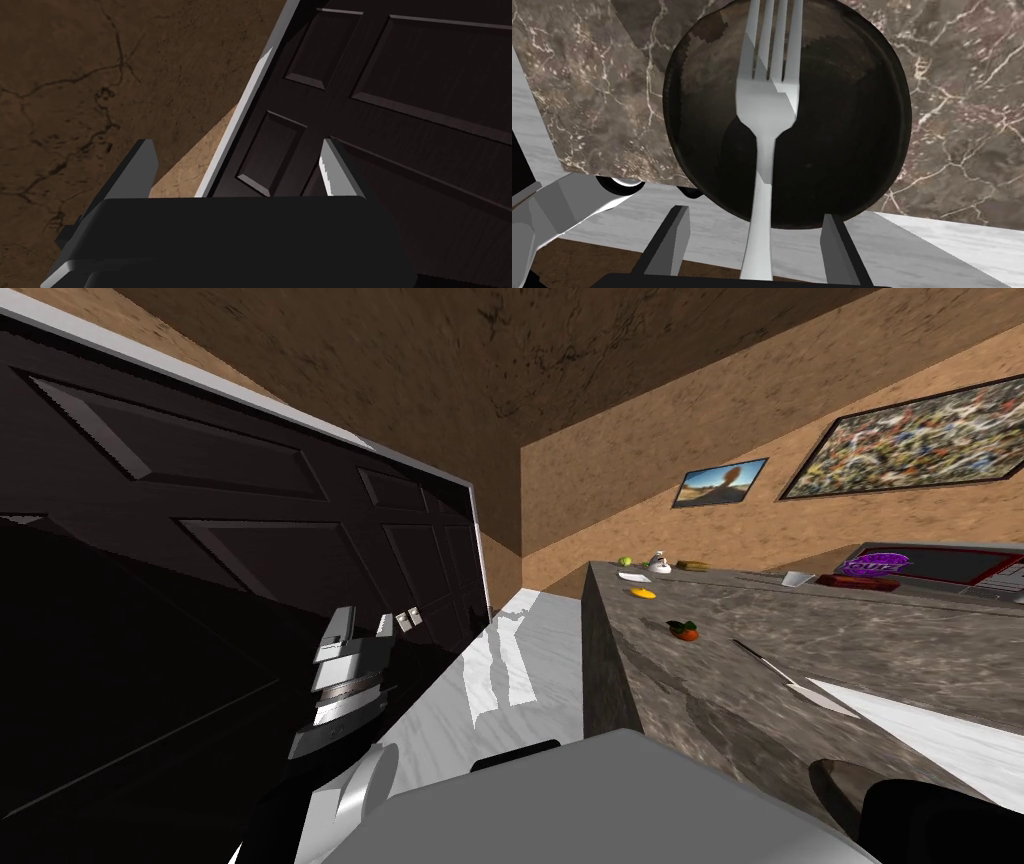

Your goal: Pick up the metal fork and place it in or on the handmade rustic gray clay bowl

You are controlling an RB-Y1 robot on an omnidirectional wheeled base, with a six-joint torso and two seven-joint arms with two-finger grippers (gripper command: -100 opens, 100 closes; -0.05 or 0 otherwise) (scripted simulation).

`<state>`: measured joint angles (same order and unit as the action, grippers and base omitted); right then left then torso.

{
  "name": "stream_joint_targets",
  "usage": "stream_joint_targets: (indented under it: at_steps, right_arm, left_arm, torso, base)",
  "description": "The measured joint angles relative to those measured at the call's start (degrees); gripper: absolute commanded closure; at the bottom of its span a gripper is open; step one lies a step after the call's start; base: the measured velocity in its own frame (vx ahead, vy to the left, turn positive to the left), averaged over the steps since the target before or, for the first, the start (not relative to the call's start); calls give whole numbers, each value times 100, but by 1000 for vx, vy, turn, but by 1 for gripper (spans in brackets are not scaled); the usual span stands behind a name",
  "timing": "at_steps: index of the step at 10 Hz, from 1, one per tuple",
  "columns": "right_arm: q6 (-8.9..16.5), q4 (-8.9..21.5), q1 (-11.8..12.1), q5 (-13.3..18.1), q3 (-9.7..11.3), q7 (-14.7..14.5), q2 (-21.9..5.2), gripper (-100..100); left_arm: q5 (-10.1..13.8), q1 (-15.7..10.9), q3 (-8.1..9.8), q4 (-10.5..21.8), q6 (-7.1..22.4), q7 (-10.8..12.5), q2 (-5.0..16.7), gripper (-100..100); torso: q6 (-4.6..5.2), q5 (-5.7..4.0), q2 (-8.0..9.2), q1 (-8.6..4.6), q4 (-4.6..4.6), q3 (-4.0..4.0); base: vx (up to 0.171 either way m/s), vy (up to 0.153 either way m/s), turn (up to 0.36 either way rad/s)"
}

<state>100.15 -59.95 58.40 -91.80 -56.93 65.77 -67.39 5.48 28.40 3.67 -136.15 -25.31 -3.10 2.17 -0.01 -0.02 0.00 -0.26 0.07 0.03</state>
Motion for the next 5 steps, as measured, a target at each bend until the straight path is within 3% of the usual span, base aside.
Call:
stream_joint_targets:
  at_steps: [3, 4, 5]
  right_arm:
    - [0, 0, 0, 0, 0, 0, 0, -100]
    - [0, 0, 0, 0, 0, 0, 0, 0]
    - [0, 0, 0, 0, 0, 0, 0, -100]
  left_arm:
    - [0, 0, 0, 0, 0, 0, 0, 0]
    - [0, 0, 0, 0, 0, 0, 0, 0]
    - [0, 0, 0, 0, 0, 0, 0, 0]
  torso:
    - [0, 4, -6, 13, -2, -4]
    - [0, 4, -7, 13, -2, -4]
    - [0, 4, -7, 14, -2, -4]
  base:
    - [0, 0, 0]
    - [0, 0, 0]
    - [-16, -6, -68]
